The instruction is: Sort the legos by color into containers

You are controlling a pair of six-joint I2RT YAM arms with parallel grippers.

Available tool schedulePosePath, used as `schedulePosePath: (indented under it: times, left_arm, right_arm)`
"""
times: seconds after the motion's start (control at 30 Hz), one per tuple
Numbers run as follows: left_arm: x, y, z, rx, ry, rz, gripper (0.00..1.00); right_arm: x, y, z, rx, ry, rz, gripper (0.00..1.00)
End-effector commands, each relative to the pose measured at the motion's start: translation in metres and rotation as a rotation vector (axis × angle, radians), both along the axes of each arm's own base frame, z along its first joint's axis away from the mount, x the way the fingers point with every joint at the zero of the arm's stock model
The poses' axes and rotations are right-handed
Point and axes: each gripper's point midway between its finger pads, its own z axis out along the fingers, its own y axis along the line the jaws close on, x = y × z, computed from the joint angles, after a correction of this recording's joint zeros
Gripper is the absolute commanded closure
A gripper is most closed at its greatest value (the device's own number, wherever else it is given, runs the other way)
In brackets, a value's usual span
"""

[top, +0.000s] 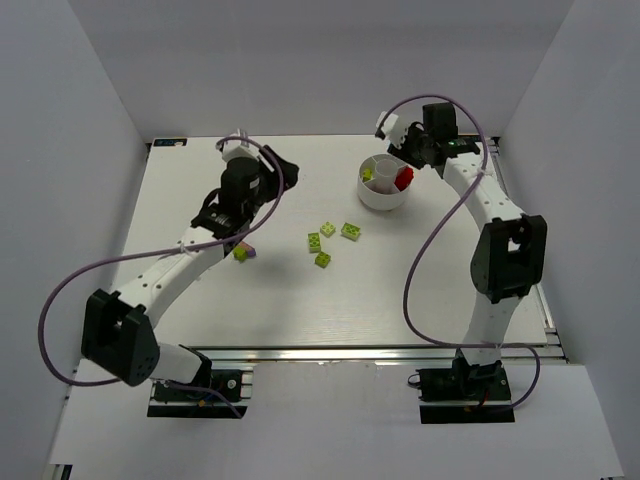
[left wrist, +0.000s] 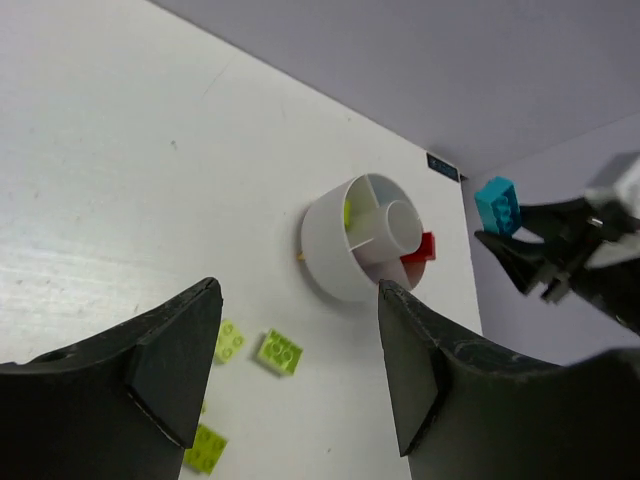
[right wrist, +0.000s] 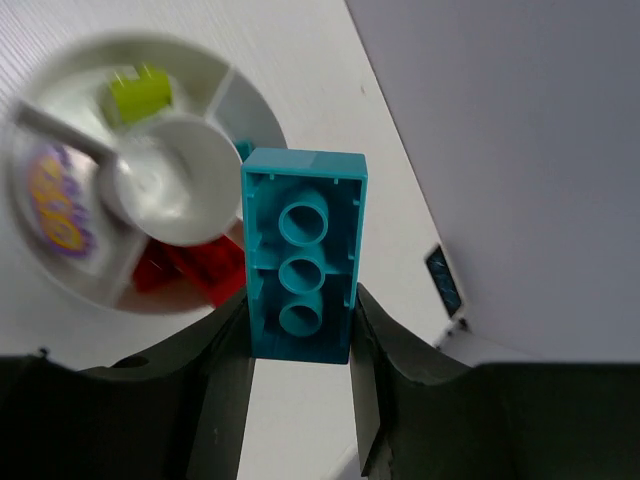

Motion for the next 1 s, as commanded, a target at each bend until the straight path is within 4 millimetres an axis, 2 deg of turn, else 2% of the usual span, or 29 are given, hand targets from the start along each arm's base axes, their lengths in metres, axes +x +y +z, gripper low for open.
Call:
schedulePosePath:
  times: [0.0, 0.03, 0.07, 0.1, 0.13, 0.17, 0.2, 0.23, 0.3, 0.33, 0.5, 0.73, 0.97]
  left_arm:
    - [-0.028, 0.015, -0.025, 0.021, 0.050, 0.010, 0.27]
    - [-0.034, 0.019, -0.018, 0.004, 0.033, 0.015, 0.27]
    - [-0.038, 0.021, -0.021, 0.002, 0.035, 0.017, 0.27]
    - [-0.042, 0.024, -0.023, 0.000, 0.037, 0.024, 0.27]
    - [-0.047, 0.028, -0.034, 0.007, 0.056, 0.028, 0.27]
    - [-0.051, 0.030, -0.031, 0.001, 0.047, 0.031, 0.27]
    - [-0.054, 0.033, -0.033, 0.003, 0.049, 0.038, 0.27]
    - [-0.057, 0.036, -0.041, 0.011, 0.062, 0.041, 0.27]
    - [-0.063, 0.040, -0.041, 0.010, 0.058, 0.045, 0.27]
    - [-0.066, 0.042, -0.047, 0.018, 0.070, 0.048, 0.27]
    - [-0.076, 0.049, -0.052, 0.008, 0.068, 0.062, 0.27]
    - [-0.079, 0.051, -0.055, 0.007, 0.074, 0.068, 0.27]
    - [-0.077, 0.049, -0.055, 0.007, 0.075, 0.061, 0.27]
  right_arm:
    - [0.027, -0.044, -0.008, -0.419, -0.094, 0.042, 0.90]
    - [0.036, -0.046, -0.014, -0.449, -0.104, 0.047, 0.89]
    - [0.041, -0.048, -0.015, -0.474, -0.113, 0.051, 0.89]
    - [0.050, -0.049, -0.003, -0.508, -0.149, 0.056, 0.88]
    - [0.056, -0.049, -0.001, -0.524, -0.160, 0.060, 0.88]
    - [0.061, -0.048, -0.014, -0.544, -0.134, 0.074, 0.87]
    - [0.070, -0.047, 0.004, -0.565, -0.175, 0.079, 0.85]
    - [0.077, -0.048, -0.007, -0.587, -0.160, 0.090, 0.84]
    - [0.084, -0.048, -0.005, -0.623, -0.175, 0.103, 0.82]
    - [0.089, -0.047, -0.004, -0.642, -0.186, 0.118, 0.81]
    - [0.090, -0.042, -0.019, -0.686, -0.159, 0.200, 0.73]
    - [0.074, -0.037, -0.045, -0.688, -0.066, 0.305, 0.74]
    - [0.064, -0.033, -0.060, -0.698, -0.017, 0.385, 0.75]
